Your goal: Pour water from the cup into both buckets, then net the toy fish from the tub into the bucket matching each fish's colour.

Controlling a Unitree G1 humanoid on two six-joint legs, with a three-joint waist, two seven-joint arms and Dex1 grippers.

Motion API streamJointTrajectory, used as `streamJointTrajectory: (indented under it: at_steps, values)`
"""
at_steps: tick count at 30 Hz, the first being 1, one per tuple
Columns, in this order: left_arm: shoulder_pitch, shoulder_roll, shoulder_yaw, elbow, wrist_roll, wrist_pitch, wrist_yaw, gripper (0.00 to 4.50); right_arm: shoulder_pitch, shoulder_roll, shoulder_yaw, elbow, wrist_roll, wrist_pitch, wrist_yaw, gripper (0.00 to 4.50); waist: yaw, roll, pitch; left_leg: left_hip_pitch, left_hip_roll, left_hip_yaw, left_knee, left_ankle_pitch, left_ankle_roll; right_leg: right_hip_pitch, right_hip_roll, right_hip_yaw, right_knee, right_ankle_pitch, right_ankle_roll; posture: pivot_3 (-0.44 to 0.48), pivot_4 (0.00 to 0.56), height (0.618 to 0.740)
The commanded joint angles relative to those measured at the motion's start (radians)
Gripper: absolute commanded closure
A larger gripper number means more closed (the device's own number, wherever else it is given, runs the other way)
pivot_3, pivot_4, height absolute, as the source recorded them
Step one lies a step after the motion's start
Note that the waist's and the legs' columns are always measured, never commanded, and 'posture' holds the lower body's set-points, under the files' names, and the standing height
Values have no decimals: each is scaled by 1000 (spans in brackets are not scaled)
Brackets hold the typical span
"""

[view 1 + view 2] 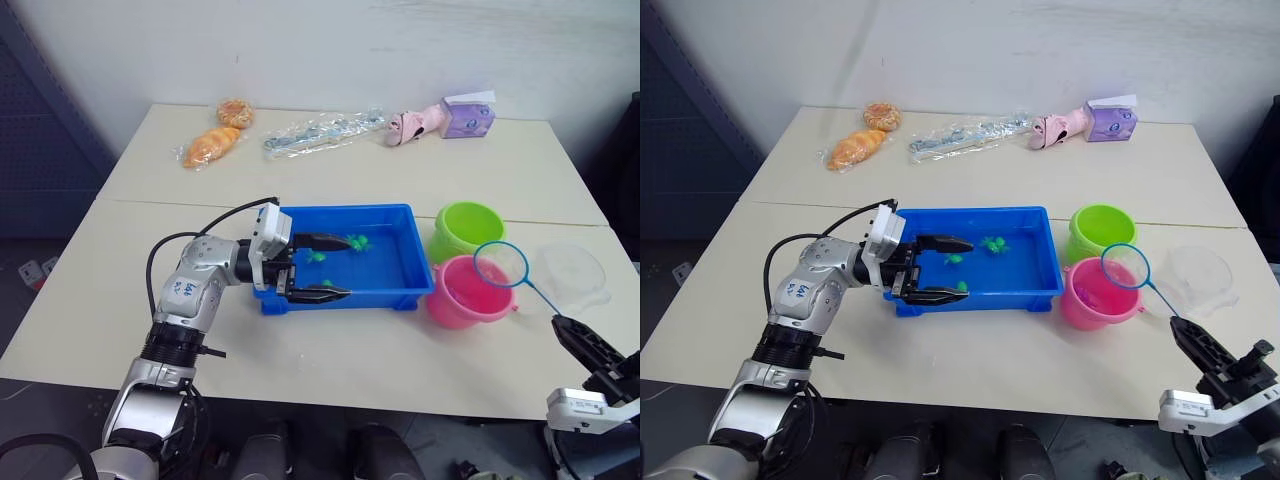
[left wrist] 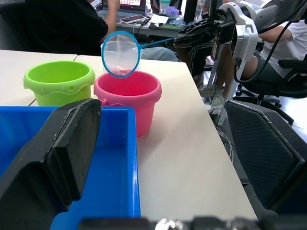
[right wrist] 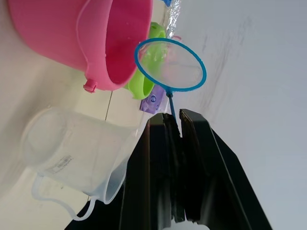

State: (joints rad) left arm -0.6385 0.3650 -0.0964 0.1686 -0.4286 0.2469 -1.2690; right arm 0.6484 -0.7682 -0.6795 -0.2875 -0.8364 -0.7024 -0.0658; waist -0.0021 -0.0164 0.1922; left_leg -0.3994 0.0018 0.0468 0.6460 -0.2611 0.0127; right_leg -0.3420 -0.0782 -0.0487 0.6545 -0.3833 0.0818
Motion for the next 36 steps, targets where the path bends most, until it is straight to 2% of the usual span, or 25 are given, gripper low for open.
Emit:
streamJointTrajectory:
  at_steps: [1,3,5,7,8,10,14,18,22,26,30,36]
  values:
    - [12,14,19,-37,-16,-10,5,58,22,-4,-42,-16,222,-17,49,4500,0,0,0,0,0,0,0,0,0,0,0,0,0,0,0,0,150,740]
    - [17,28,31,-33,-19,-10,4,58,36,-33,9,-43,451,-13,149,4500,-2,0,0,0,0,0,0,0,0,1,0,0,0,0,0,0,150,740]
    - [20,58,49,-15,-18,-15,-7,58,39,-67,118,-137,807,86,283,4500,-7,0,0,1,0,0,0,0,0,2,0,0,0,0,0,0,150,740]
    - [19,82,70,3,-24,-15,-11,58,9,-91,172,-231,1070,208,365,4500,-13,-1,0,3,2,0,0,0,1,3,1,0,-1,0,0,0,150,740]
    - [17,99,84,18,-24,-19,-16,58,-30,-112,192,-278,1177,275,385,4500,-15,0,0,3,2,0,0,0,1,4,1,0,0,0,0,0,150,740]
    - [13,121,102,42,-21,-28,-22,58,-104,-137,200,-332,1266,389,415,4500,-19,0,0,4,2,0,0,-1,1,5,0,0,0,0,0,0,150,740]
    - [-10,219,187,193,1,-79,-19,58,-352,-348,347,-455,1656,873,384,4500,-26,-1,1,6,2,0,0,-3,6,6,-1,0,0,0,0,0,150,740]
    - [-4,271,202,223,10,-104,-25,58,-600,-442,483,-422,1910,1265,226,4500,-19,-1,1,2,5,-3,0,-4,7,2,0,-3,0,0,-1,0,150,740]
    - [1,276,206,200,4,-98,-9,58,-838,-392,590,-382,1974,1422,221,4500,0,-1,1,-6,2,-5,4,-3,5,-2,-3,-5,-3,0,-1,0,150,740]
    - [29,273,198,136,0,-81,8,58,-991,-395,670,-303,1958,1606,248,4500,1,-1,1,-7,0,-6,4,-5,7,-1,-5,-6,-4,0,-1,0,150,740]
    - [45,272,199,98,0,-68,25,58,-1111,-358,718,-252,1840,1657,266,4500,-2,-1,1,-7,-1,-6,3,-5,8,0,-5,-6,-7,1,0,0,150,740]
    - [75,268,197,49,-3,-50,48,58,-1187,-356,822,-219,1564,1631,337,4500,-4,-1,1,-7,-1,-6,2,-4,7,-1,-4,-6,-7,1,0,0,150,740]
